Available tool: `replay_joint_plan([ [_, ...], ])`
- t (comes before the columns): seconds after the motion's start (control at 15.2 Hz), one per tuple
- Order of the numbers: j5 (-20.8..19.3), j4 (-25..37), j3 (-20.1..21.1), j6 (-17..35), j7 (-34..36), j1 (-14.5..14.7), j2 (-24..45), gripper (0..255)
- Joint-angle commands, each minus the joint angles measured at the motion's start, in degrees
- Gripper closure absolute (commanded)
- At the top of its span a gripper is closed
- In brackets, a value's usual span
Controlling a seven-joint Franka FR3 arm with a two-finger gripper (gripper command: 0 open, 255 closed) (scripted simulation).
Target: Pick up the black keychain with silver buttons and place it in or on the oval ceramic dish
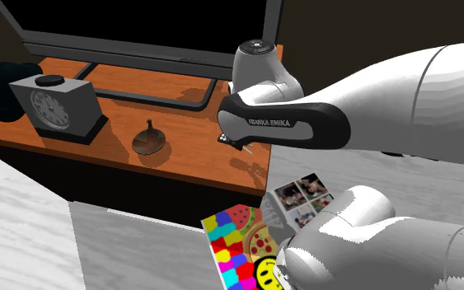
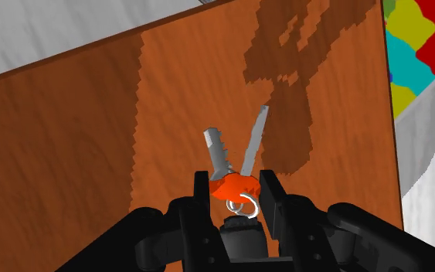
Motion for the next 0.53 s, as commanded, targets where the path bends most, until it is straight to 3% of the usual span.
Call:
replay_joint_plan([
  [0.0, 0.03, 1.12, 0.09, -2.2, -0.03, -0.03, -1.04, 255],
  [0.46, 0.26, 4.94, 0.47, -8.74, 0.03, 0.02, -3.76, 255],
])
